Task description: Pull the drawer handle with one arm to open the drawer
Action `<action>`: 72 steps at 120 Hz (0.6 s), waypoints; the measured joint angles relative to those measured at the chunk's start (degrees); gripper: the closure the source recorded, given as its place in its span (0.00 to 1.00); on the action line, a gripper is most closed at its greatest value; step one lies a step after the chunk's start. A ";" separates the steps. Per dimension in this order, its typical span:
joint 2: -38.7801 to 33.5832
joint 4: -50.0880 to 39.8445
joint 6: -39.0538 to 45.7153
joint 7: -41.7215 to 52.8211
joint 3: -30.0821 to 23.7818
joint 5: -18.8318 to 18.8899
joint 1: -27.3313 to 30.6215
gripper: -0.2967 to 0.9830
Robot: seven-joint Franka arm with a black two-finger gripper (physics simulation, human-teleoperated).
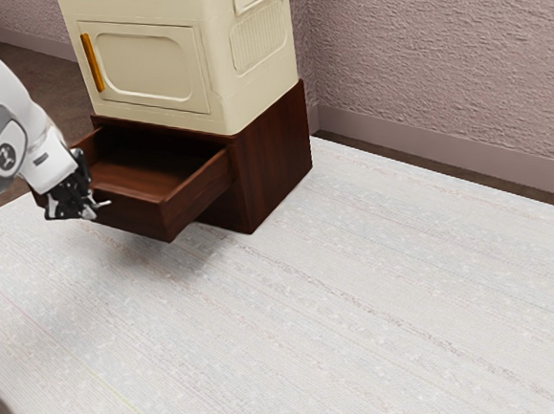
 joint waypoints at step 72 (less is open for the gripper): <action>-6.71 -1.30 -0.43 -0.05 0.42 -0.25 -1.96 0.40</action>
